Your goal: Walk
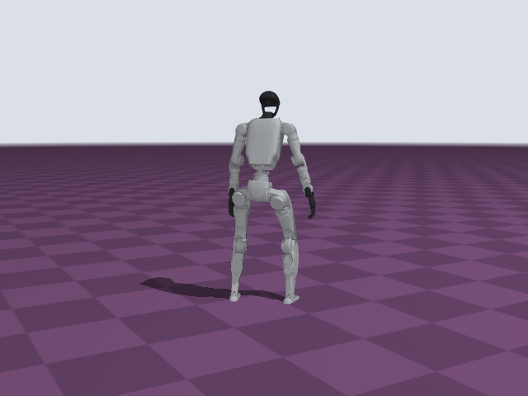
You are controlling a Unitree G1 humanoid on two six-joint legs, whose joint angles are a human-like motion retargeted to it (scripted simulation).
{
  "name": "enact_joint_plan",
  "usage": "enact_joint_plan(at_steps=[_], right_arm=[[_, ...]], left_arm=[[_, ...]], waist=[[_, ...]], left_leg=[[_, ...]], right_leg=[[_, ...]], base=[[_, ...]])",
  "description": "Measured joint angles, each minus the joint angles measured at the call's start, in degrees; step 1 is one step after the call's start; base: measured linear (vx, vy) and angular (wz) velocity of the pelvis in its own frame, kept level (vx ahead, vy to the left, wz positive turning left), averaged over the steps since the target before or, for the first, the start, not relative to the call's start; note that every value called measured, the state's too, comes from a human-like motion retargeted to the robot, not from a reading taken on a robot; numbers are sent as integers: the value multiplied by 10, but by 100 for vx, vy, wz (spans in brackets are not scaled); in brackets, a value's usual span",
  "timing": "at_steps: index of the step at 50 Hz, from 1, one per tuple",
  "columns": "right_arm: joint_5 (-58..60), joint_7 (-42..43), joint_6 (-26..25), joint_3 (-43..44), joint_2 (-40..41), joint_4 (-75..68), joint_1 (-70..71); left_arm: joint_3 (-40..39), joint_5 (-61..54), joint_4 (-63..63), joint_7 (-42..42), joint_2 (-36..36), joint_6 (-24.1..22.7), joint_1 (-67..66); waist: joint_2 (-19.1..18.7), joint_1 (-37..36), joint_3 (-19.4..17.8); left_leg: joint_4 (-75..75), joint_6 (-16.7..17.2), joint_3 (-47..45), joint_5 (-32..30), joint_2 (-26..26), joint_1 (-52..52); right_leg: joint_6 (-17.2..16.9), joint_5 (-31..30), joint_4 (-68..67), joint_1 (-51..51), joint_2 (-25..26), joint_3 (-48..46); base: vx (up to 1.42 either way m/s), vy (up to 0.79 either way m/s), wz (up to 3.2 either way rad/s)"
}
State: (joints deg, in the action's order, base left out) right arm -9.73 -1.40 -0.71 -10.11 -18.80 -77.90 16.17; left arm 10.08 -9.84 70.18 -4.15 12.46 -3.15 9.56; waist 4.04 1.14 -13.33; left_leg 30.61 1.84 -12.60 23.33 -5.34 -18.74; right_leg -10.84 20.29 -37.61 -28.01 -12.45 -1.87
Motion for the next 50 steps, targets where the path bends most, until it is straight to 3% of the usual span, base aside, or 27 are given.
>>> enact_joint_plan(at_steps=[13,29,33,40,50], right_arm=[[18,-6,2,-16,60,41,-36],[47,-15,5,-58,115,58,-27],[46,-14,9,-62,120,56,-26],[44,-11,13,-59,113,55,-25],[58,-18,17,-65,97,47,-19]], left_arm=[[14,25,2,18,31,-1,12],[17,32,-13,17,87,-16,53],[14,35,-20,20,94,-21,50],[7,36,-20,34,94,-24,28],[-3,35,-5,49,62,-17,-5]], waist=[[28,10,11],[70,16,12],[82,15,15],[99,1,17],[81,-30,-1]], left_leg=[[-17,-27,-21,34,29,48],[-127,-36,-58,-3,64,138],[-152,-40,-58,-15,78,149],[-173,-38,-50,-30,81,162],[-85,-22,-25,-7,30,128]], right_leg=[[-33,-37,13,35,-27,16],[-42,-133,2,44,-60,12],[-41,-118,-1,45,-81,7],[-10,-54,9,69,-84,-14],[30,5,40,108,-52,-65]], base=[[3,16,-7],[-2,8,-11],[0,0,0],[3,-13,-3],[2,-18,4]])
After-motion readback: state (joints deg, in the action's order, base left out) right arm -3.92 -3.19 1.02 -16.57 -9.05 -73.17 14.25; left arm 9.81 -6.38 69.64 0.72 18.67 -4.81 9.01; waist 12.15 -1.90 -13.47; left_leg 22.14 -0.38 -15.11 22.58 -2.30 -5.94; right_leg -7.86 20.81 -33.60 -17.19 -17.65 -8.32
